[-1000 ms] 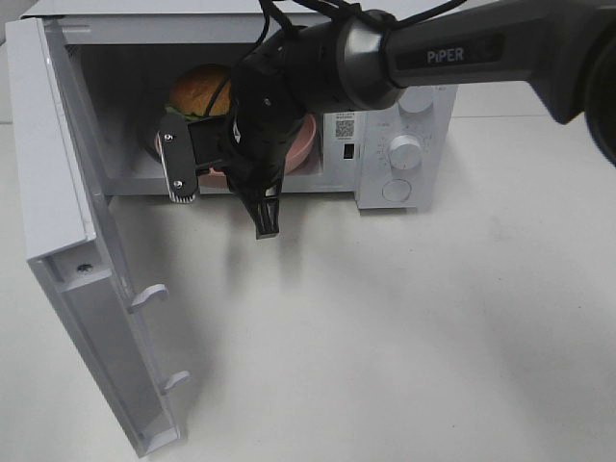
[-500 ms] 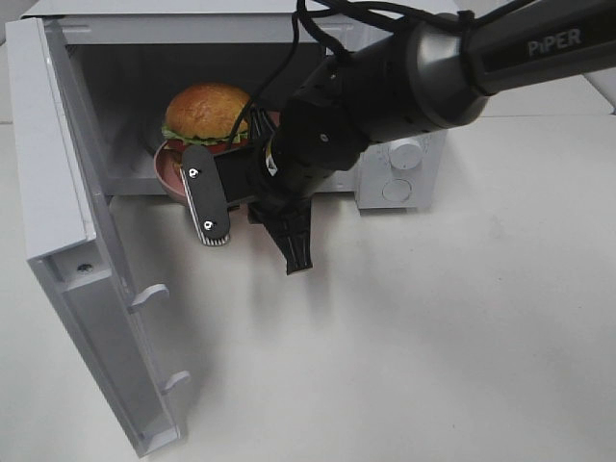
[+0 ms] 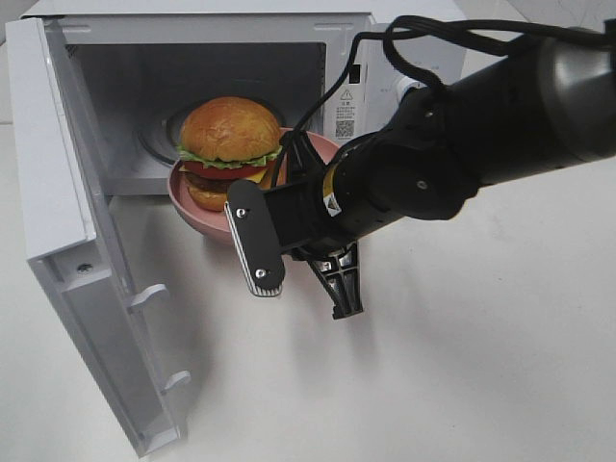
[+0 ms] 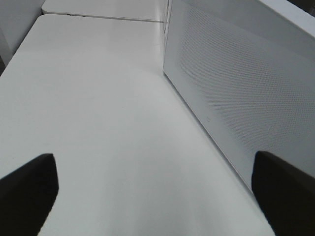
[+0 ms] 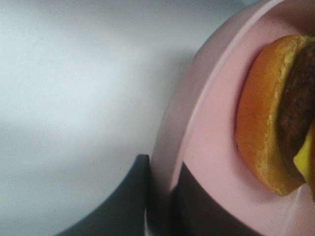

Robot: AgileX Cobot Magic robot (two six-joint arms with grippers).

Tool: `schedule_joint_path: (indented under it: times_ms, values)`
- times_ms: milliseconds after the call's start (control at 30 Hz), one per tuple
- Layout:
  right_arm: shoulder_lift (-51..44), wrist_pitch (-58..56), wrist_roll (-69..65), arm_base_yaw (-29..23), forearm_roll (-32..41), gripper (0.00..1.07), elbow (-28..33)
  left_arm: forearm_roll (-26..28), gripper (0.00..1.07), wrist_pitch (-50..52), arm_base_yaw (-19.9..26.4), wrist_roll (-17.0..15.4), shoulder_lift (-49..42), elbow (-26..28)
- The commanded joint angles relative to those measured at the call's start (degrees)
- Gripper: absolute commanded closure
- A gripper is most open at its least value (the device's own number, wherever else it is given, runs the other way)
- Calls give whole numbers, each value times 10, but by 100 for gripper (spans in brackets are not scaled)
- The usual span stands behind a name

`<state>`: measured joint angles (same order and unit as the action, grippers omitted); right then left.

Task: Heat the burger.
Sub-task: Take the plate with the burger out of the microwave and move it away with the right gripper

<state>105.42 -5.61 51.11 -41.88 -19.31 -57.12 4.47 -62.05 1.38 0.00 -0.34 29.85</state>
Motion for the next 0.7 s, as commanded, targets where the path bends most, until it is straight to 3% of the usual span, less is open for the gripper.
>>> schedule_joint_path:
  times_ms: [33, 700]
  values:
    - [-42, 50, -6, 3, -6, 107, 32, 2, 7, 7, 1, 0, -9, -1]
    - [-246, 81, 7, 3, -6, 107, 238, 2, 7, 7, 1, 0, -9, -1]
